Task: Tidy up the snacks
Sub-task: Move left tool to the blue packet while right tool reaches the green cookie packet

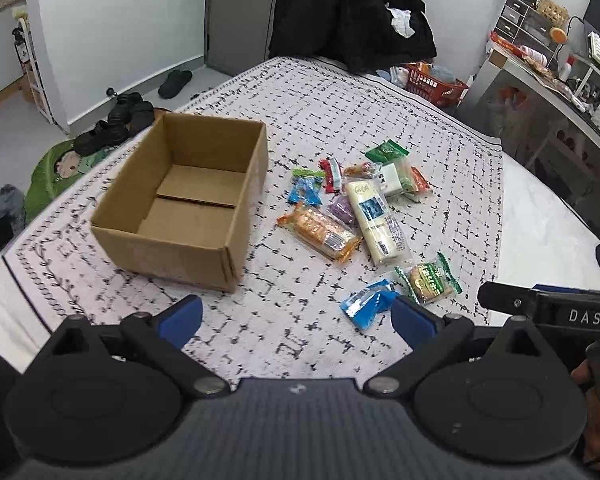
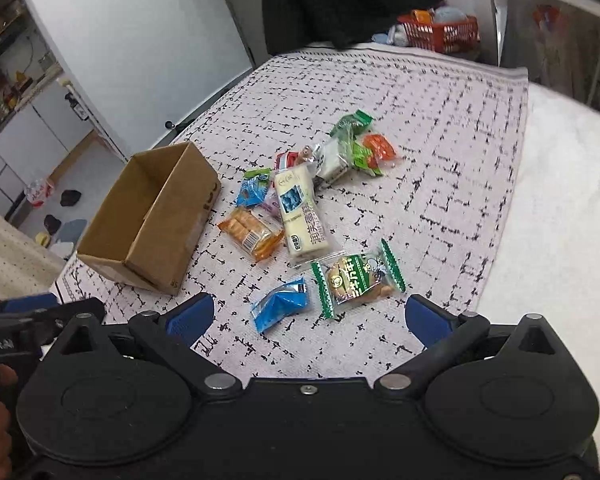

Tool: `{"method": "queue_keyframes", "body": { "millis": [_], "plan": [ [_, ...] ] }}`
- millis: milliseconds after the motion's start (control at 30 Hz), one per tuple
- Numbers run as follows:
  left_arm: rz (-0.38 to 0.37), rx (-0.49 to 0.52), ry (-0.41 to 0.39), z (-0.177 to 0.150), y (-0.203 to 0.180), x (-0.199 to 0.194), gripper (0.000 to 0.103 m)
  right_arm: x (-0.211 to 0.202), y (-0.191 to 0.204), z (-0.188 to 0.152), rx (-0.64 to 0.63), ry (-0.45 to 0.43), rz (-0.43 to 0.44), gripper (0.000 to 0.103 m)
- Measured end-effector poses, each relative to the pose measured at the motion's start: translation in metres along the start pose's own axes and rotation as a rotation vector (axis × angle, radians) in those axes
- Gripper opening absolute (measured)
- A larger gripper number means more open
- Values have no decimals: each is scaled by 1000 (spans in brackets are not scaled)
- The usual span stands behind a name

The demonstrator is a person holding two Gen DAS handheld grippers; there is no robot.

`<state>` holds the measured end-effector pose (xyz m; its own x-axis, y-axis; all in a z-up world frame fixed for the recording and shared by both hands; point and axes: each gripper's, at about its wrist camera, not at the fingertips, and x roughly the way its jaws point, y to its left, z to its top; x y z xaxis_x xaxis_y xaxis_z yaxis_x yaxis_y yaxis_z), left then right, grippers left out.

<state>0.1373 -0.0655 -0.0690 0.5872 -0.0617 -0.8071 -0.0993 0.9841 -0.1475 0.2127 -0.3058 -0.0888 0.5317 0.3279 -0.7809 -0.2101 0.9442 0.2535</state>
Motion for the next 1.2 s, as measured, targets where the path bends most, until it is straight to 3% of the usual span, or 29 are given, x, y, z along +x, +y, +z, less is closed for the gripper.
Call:
{"method": "queue_keyframes", "body": {
  "millis": [567,800,933,1200],
  "plan": [
    [-52,-41,74,4,-28,74,91,48,-41,5,198,68,-8,97],
    [-37,4,156,3,-50,114,84,78,-67,8,324,132,11,88],
    [-13,23,209,-1,-56,136,81,96,-77,7,380,181,45,76],
    [8,72,261,-1,-72,173,78,124,-90,9,440,255,103,73]
  ]
}}
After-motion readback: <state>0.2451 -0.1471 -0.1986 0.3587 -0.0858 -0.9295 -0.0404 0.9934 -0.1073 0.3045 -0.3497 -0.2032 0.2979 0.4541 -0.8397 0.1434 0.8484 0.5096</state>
